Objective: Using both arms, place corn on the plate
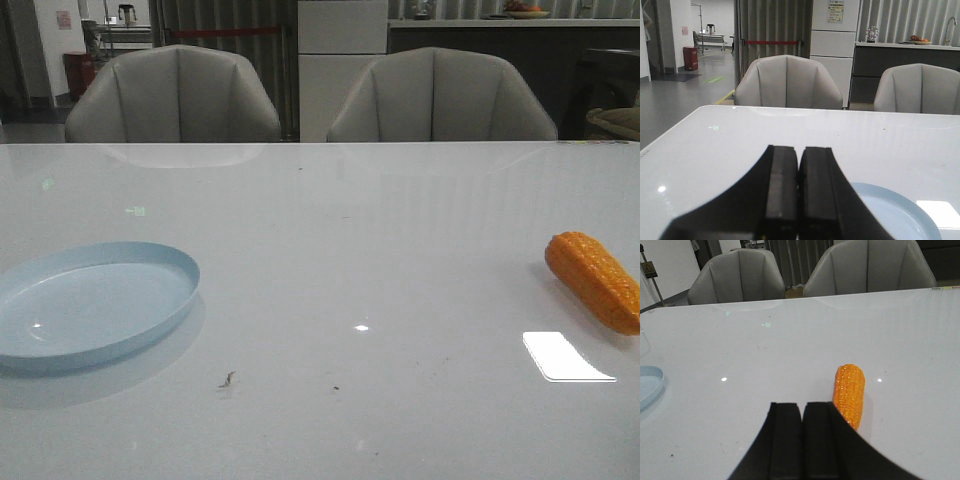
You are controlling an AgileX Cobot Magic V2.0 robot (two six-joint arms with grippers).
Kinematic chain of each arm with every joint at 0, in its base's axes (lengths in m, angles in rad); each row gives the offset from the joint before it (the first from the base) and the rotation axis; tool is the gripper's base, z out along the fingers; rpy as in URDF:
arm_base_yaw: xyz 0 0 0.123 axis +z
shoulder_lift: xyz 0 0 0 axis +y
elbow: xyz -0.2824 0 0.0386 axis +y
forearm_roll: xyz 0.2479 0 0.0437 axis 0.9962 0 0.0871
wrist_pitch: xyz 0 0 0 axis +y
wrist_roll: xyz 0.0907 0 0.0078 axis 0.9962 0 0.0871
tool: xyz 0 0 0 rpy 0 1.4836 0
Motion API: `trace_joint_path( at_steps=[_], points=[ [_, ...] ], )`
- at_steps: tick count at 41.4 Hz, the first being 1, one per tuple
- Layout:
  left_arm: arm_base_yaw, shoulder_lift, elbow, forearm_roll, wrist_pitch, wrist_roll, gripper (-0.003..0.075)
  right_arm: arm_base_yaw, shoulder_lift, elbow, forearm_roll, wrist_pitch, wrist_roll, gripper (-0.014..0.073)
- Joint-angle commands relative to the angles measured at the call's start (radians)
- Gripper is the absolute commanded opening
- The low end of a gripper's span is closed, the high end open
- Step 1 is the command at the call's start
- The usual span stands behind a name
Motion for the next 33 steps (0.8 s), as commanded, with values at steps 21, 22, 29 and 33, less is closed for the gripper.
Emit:
trace_joint_path(
  at_steps=[21,22,29,33],
  points=[
    [-0.007,-0.019,0.039,-0.007,-0.102,-0.002,0.0094,0.003,-0.025,-0.021,0.004,-0.099,-0.008,0.0051],
    [-0.007,-0.019,0.039,-0.007,-0.104,-0.002,0.0094,0.003,-0.025,-0.021,0.004,-0.103,-0.008,0.0051],
    [-0.007,-0.019,0.039,-0.007,-0.116,-0.002,0.0094,0.002,-0.025,-0.021,0.004,-0.103,-0.008,0.0051],
    [-0.007,-0.019,0.039,-0.007,-0.116,-0.002,0.0094,0.002,-0.025,-0.021,0.004,-0.100,-0.008,0.0051]
  ],
)
